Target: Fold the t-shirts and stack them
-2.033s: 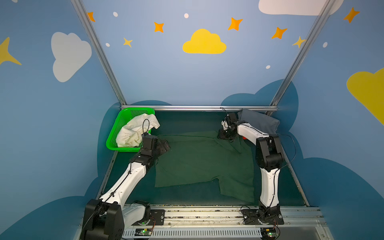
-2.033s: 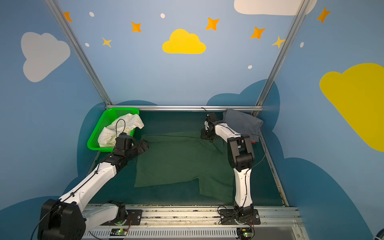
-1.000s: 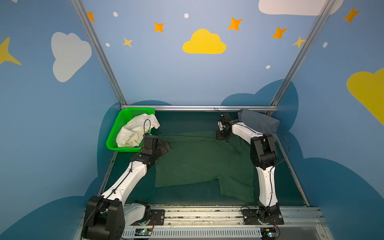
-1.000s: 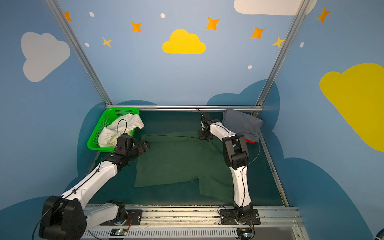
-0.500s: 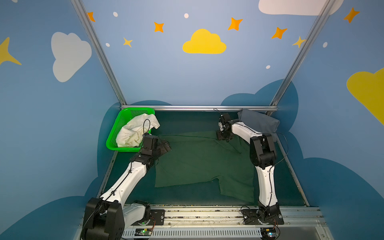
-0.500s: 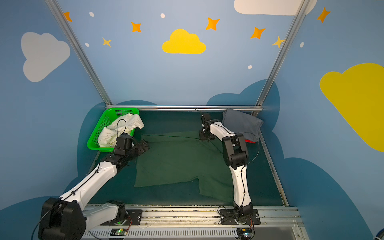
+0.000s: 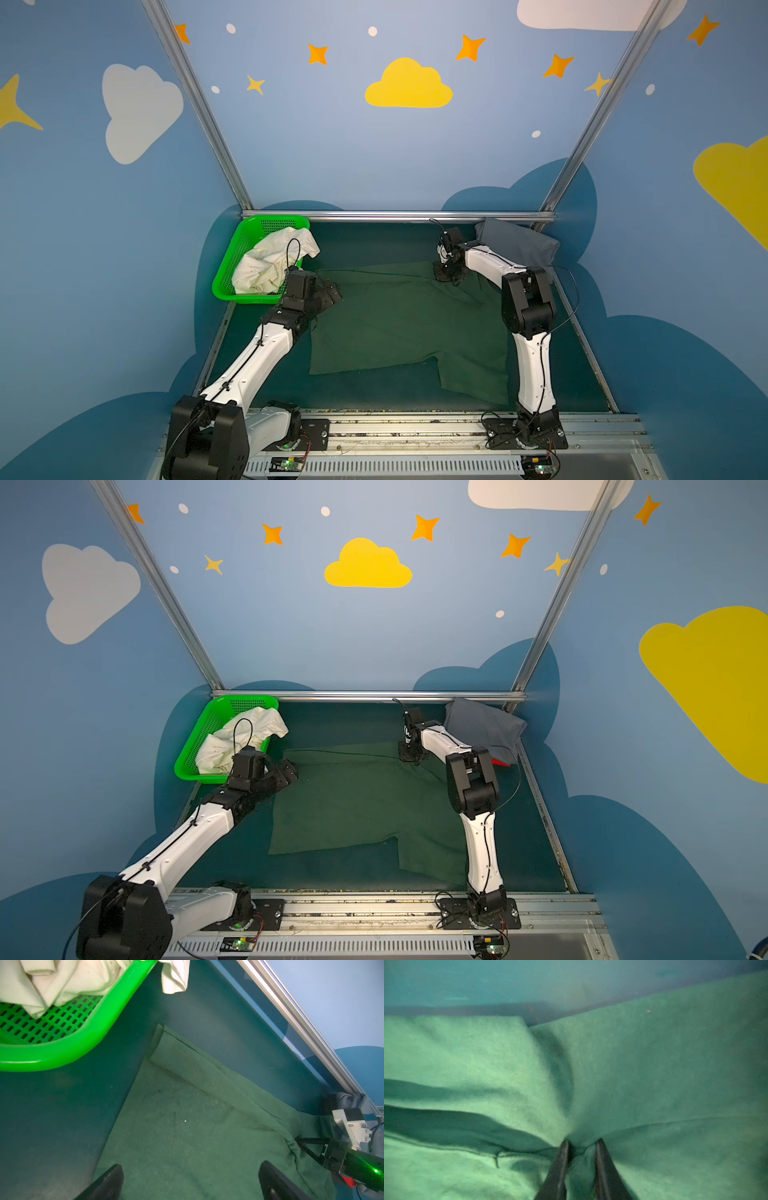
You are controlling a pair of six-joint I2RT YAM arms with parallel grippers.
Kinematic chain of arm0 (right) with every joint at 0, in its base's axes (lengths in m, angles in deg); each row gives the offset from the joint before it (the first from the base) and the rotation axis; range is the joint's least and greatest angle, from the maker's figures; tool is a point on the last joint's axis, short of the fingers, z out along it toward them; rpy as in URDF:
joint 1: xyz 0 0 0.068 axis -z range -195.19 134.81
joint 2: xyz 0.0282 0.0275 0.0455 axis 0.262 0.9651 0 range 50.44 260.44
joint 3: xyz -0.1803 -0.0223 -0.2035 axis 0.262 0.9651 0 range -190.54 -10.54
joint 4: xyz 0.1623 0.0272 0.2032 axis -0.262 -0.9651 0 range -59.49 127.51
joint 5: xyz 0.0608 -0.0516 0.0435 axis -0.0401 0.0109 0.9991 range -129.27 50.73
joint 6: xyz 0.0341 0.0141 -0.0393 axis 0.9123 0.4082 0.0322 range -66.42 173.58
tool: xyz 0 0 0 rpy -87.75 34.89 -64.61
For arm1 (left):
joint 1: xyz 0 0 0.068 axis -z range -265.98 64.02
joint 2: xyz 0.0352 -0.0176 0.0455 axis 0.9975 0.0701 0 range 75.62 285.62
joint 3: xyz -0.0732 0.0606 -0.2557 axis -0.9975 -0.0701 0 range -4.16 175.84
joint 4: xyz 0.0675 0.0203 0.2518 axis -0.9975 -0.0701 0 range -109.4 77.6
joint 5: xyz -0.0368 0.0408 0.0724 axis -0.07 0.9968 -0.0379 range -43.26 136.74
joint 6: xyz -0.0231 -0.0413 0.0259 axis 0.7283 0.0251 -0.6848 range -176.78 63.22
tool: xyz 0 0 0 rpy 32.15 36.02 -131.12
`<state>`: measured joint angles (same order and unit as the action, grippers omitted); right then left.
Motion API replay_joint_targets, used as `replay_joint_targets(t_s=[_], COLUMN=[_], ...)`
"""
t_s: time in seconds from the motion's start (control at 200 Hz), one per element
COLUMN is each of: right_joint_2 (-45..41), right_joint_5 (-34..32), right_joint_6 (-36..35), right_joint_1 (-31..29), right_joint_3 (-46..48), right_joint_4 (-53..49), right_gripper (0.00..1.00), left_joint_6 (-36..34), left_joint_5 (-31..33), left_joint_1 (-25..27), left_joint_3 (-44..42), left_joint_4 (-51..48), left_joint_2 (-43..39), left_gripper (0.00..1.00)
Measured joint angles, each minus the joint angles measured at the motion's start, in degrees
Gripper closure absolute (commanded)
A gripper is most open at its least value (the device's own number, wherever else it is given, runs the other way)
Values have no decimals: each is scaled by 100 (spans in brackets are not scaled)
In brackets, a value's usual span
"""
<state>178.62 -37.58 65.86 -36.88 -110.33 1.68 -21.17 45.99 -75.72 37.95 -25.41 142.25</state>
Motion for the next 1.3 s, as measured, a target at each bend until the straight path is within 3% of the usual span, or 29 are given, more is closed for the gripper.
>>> replay_joint_targets(t_s=[0.425, 0.546, 0.621, 0.851, 1.041, 1.301], right_joint_2=[-160, -304, -466, -1104, -1182, -1231], right_joint_5=[70, 26, -35, -122, -116, -247], right_joint_6=[103, 142, 199, 345, 448, 555], right_joint_1=[-15, -35, -70, -181, -225, -330], right_joint_3=[160, 365, 531, 1058, 1237, 1379], right_joint_4=[2, -9, -24, -37, -44, -24], right_gripper=[94, 90, 81, 78, 90, 99], left_joint_6=[0, 2, 2, 2, 2, 2], left_joint_5=[7, 9, 17, 22, 20, 28], left_joint_1=[0, 0, 0, 0, -2, -2], left_joint_3=[0, 0, 0, 0, -2, -2], left_joint_4=[-7, -7, -9, -7, -2, -7], left_joint_2=[0, 0, 0, 0, 20, 70], left_gripper=[0, 0, 0, 0, 0, 0])
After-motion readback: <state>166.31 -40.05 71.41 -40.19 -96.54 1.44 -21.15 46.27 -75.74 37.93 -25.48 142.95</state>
